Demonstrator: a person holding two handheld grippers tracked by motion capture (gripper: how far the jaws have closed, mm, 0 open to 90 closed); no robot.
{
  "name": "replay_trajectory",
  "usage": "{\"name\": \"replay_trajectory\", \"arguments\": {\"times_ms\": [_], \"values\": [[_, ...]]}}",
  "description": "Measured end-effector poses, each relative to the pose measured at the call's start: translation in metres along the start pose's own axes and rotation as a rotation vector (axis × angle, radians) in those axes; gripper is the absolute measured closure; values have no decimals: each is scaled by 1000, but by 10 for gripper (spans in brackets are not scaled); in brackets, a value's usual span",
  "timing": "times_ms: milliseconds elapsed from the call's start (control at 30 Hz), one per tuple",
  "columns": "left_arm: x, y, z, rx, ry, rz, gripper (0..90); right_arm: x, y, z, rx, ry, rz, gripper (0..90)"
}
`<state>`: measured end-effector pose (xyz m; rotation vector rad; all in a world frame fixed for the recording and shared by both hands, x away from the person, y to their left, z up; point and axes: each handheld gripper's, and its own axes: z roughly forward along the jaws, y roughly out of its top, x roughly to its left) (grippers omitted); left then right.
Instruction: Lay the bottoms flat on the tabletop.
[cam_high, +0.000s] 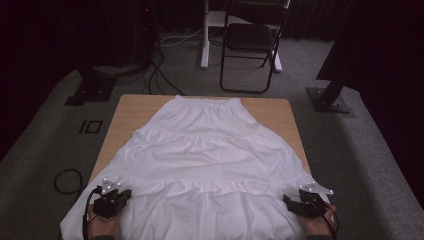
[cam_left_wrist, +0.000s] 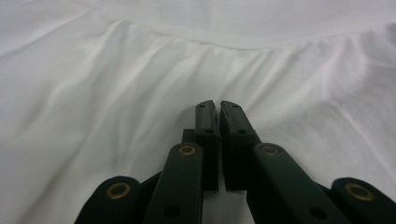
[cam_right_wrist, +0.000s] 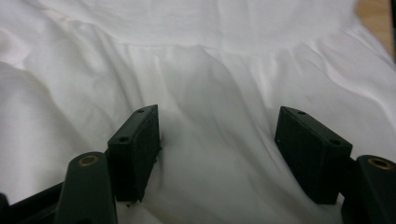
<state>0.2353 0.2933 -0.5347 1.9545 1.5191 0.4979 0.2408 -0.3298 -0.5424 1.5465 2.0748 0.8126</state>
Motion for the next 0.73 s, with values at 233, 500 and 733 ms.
{"name": "replay_trajectory", "arguments": {"times_ms": [233,500,733], "values": [[8,-6,-7,4,45,-6,868,-18,-11,-9,-7,-29,35,305],[9,-10,-10,-21,51,-4,700,-20,-13,-13,-24,-42,30,335],[9,-10,-19,-113,51,-14,607,-18,-7,-23,-121,-47,24,337]]}}
